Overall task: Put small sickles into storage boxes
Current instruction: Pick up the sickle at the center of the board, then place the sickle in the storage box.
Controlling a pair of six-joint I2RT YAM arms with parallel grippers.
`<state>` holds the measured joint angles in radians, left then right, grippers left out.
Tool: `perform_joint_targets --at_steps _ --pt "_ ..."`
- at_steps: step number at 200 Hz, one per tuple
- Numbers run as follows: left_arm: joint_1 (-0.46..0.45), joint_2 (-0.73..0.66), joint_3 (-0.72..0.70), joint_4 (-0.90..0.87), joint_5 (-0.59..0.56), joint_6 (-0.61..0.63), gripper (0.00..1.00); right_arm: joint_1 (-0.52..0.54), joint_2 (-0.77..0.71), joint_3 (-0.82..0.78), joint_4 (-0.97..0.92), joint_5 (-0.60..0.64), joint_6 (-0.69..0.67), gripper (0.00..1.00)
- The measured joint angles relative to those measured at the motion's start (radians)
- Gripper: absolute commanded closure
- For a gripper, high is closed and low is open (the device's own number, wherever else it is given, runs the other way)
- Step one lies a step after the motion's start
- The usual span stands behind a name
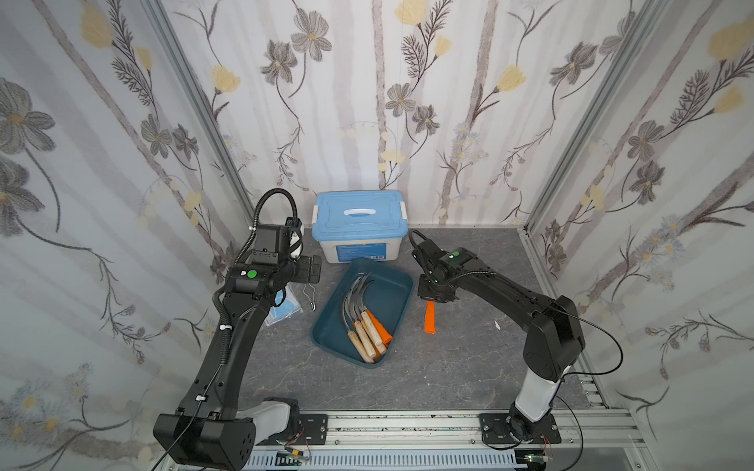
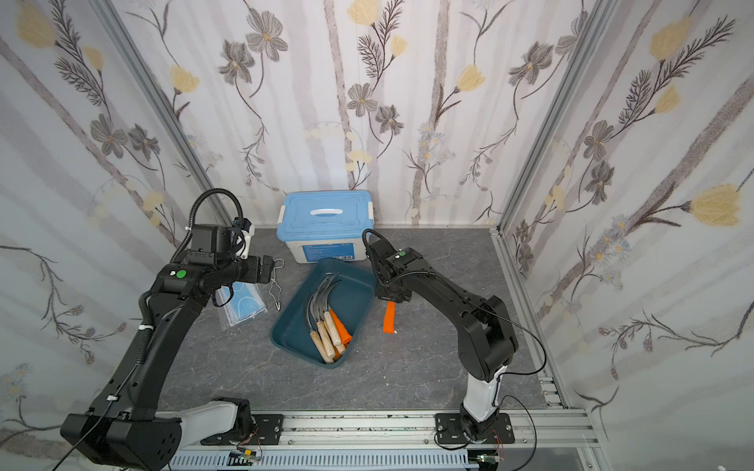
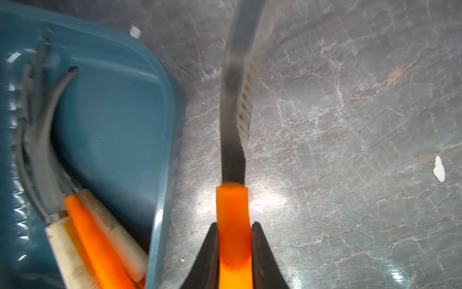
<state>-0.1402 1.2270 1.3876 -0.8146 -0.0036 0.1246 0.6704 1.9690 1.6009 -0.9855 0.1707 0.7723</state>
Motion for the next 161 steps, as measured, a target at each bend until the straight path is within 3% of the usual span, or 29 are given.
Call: perform_joint_targets --at_steps 72,161 --pt "0.0 0.006 0.012 0.011 -0.011 0.003 0.0 0.089 0.135 0.385 -0.13 0.001 -0.036 0.87" --pt "0.0 0.029 0.029 0.019 -0.012 0.003 0.0 0.23 0.325 0.569 -0.099 -0.152 -0.043 0.87"
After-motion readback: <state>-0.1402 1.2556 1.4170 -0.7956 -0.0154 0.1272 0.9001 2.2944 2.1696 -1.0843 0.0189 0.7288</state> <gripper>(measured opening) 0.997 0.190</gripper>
